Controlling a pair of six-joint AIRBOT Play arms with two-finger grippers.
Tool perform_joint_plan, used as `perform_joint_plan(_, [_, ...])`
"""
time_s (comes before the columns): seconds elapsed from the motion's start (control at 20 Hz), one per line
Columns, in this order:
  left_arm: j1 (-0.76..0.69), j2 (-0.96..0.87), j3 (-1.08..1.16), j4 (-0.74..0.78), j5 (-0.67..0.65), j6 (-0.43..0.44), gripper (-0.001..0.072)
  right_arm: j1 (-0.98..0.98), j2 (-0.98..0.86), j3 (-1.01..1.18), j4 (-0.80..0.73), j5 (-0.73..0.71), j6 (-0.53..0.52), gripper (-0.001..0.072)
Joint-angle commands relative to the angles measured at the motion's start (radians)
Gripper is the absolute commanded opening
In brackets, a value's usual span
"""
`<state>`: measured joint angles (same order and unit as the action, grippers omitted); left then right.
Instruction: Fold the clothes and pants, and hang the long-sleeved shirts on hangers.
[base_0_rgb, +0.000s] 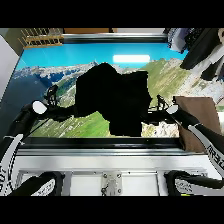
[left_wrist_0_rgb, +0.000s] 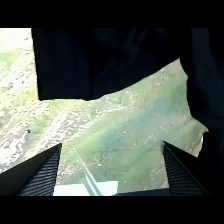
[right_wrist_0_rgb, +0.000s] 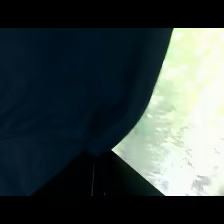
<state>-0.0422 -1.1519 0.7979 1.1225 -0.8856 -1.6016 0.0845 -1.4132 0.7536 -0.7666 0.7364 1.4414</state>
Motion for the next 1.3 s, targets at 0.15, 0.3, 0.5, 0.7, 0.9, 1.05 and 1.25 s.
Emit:
perform_joint_plan(0.15, [0.122, 0.003, -0.092, 0.0, 0.01, -0.297, 0.0675, -0.003, 0.06, 0.003, 0.0, -0.004, -0.018, 0.0019])
perform_joint_plan(0.3, [0.082, 0.003, -0.203, -0.01, 0.161, -0.461, 0.0675, -0.002, 0.064, 0.003, 0.0, -0.004, -0.018, 0.0019])
perform_joint_plan(0.5, [0.003, -0.047, -0.228, -0.158, 0.401, -0.503, 0.0674, -0.002, 0.064, 0.003, 0.001, -0.003, -0.017, 0.0019])
perform_joint_plan(0.7, [-0.046, -0.194, -0.105, -0.152, 0.396, -0.505, 0.0674, -0.002, 0.064, 0.003, 0.005, 0.001, -0.017, 0.0019])
perform_joint_plan(0.9, [-0.042, -0.267, -0.037, -0.147, 0.365, -0.505, 0.0674, -0.002, 0.064, 0.003, 0.005, 0.015, -0.017, 0.0019])
perform_joint_plan(1.05, [-0.04, -0.266, -0.039, -0.144, 0.357, -0.504, 0.0661, -0.002, 0.064, 0.003, 0.005, 0.012, -0.017, 0.0019])
perform_joint_plan(1.25, [-0.039, -0.266, -0.039, -0.144, 0.364, -0.496, 0.0158, -0.002, 0.064, 0.003, 0.005, 0.012, -0.017, 0.002])
